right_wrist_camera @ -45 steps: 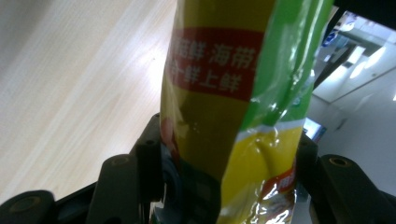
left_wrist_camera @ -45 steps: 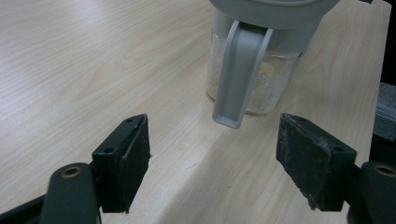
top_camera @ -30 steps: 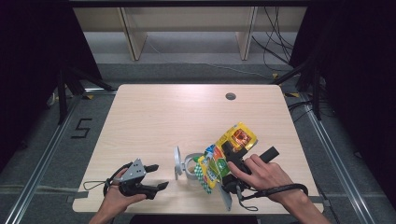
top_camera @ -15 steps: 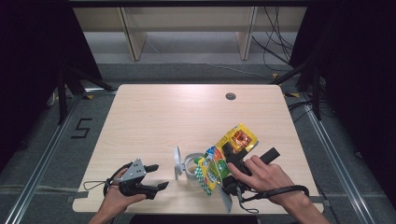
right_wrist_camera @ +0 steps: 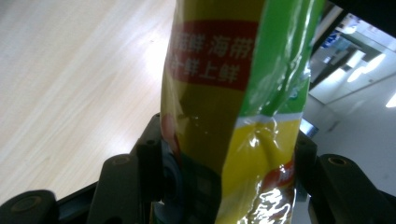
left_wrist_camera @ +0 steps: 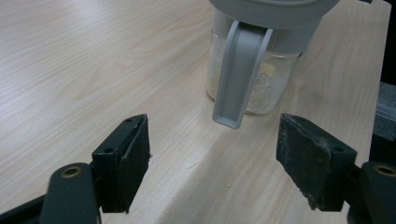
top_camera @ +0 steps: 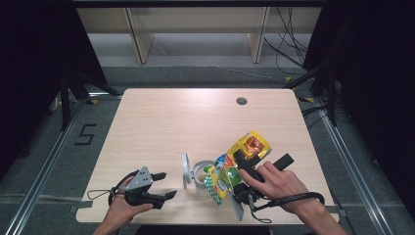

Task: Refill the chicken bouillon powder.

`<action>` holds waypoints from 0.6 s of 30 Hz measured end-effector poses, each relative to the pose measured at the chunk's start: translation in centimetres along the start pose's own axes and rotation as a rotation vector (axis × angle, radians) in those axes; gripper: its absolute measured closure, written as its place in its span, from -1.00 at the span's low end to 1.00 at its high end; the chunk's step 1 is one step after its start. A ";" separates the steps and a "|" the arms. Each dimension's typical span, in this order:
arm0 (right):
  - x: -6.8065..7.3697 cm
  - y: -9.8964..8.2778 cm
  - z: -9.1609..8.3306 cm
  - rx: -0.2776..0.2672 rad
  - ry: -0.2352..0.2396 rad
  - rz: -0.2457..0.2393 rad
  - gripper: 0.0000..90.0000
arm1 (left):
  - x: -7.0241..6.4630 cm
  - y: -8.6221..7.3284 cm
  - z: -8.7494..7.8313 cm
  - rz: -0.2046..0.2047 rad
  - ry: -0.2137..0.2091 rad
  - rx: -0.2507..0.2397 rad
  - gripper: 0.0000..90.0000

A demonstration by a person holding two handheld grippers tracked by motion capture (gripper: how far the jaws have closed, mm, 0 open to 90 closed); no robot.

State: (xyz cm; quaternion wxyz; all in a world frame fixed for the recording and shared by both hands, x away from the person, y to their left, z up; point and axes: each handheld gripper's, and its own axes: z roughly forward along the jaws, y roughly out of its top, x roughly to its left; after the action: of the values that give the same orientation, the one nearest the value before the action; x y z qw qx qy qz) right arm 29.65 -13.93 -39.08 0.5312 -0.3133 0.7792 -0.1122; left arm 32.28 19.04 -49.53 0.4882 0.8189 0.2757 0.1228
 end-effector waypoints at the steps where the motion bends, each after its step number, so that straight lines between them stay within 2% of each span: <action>1: -0.1 0.0 0.1 0.002 -0.017 -0.020 0.07 | -0.1 0.0 0.1 -0.009 -0.005 -0.007 -0.43; 2: 0.0 0.1 0.2 -0.001 -0.004 -0.040 0.07 | -0.1 0.0 0.0 -0.006 0.000 -0.003 -0.43; 3: -0.3 0.0 0.3 -0.011 0.002 -0.081 0.08 | -0.1 0.0 0.1 -0.003 -0.003 -0.004 -0.43; 4: -0.1 0.0 0.3 -0.014 0.020 -0.040 0.08 | -0.2 0.0 0.0 -0.007 -0.007 -0.011 -0.43; 5: -0.1 -0.1 0.3 -0.010 -0.008 -0.041 0.08 | -0.2 0.0 0.0 -0.010 -0.006 -0.012 -0.43; 6: 0.0 -0.1 0.3 -0.002 -0.009 -0.022 0.08 | -0.1 0.0 0.0 -0.004 -0.004 -0.007 -0.43; 13: -0.2 -0.2 0.3 -0.010 0.011 -0.029 0.08 | -0.1 0.0 0.1 -0.006 -0.006 -0.007 -0.43; 16: -0.2 -0.2 0.2 -0.013 -0.002 -0.028 0.08 | -0.1 0.0 0.1 -0.013 -0.006 -0.014 -0.43; 18: -0.2 -0.1 0.2 -0.015 -0.003 -0.029 0.08 | 0.1 0.0 0.0 0.012 0.004 0.011 -0.43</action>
State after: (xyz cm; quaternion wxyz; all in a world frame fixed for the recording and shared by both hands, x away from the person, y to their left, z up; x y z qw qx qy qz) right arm 29.91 -13.91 -38.95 0.5282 -0.3286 0.7747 -0.1133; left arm 32.35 19.10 -49.51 0.4824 0.8230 0.2724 0.1259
